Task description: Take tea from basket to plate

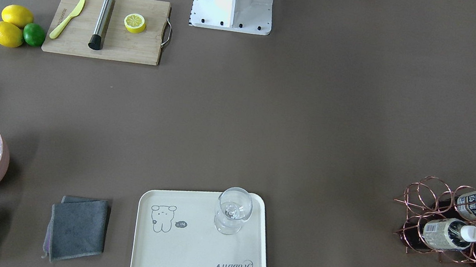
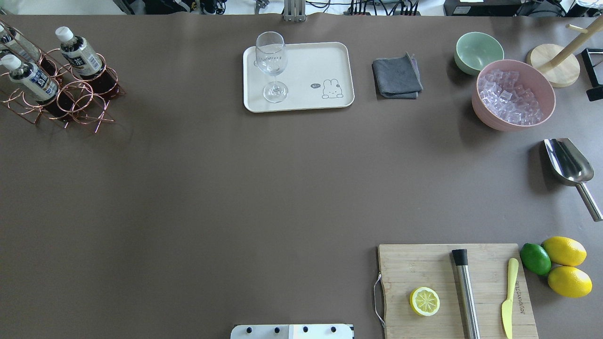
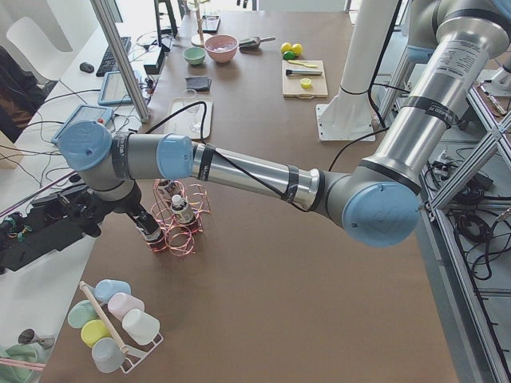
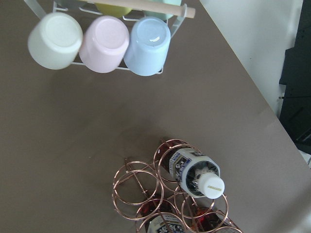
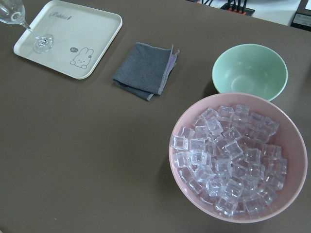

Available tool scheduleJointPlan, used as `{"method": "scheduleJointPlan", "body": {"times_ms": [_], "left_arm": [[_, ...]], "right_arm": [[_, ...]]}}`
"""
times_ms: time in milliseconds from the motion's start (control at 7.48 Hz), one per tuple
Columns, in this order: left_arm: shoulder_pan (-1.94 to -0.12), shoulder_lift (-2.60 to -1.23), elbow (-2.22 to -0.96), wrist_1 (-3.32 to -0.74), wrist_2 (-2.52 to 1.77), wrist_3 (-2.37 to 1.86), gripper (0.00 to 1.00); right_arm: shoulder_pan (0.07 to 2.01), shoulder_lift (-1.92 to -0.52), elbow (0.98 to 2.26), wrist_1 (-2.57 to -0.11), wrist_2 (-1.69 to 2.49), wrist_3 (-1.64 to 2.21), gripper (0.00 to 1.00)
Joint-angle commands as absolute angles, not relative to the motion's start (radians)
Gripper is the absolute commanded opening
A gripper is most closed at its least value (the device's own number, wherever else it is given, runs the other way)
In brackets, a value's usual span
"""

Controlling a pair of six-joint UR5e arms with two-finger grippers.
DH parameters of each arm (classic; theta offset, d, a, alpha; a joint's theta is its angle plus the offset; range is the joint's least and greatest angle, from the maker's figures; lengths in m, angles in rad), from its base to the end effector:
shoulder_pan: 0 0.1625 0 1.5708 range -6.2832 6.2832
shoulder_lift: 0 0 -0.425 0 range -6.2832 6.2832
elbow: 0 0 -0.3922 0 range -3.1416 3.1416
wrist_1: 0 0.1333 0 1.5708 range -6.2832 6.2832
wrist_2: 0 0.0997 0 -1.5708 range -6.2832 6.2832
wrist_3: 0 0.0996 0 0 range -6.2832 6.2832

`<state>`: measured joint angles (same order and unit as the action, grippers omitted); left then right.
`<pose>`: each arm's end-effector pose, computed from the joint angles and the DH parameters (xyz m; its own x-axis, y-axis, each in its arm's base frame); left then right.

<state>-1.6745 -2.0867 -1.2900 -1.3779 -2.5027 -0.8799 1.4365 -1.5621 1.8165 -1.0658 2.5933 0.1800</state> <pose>-0.1248 -0.6839 0.4960 0.3005 -0.7837 -0.5436 0.5257 0.6116 -0.5912 -0.0179 -0.4934 0.4578 0.4482 -0.5129 0.7322 0.0172 0.8238 0.5666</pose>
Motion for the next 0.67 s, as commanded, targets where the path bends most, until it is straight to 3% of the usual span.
{"method": "scheduleJointPlan", "body": {"times_ms": [0, 134, 534], "left_arm": [[-1.554, -2.120, -1.255, -1.555, -2.507, -1.117, 0.98], [-1.543, -2.129, -1.252, -1.557, -2.503, -1.135, 0.98], [-1.517, -2.143, -1.232, -1.559, -2.502, -1.224, 0.98]], "right_arm": [[1.379, -1.528, 1.752, -0.834, 2.573, 0.190, 1.00], [1.376, -1.528, 1.691, -0.692, 2.572, 0.201, 1.00], [1.271, -1.456, 1.675, -0.591, 2.553, 0.256, 1.00]]}}
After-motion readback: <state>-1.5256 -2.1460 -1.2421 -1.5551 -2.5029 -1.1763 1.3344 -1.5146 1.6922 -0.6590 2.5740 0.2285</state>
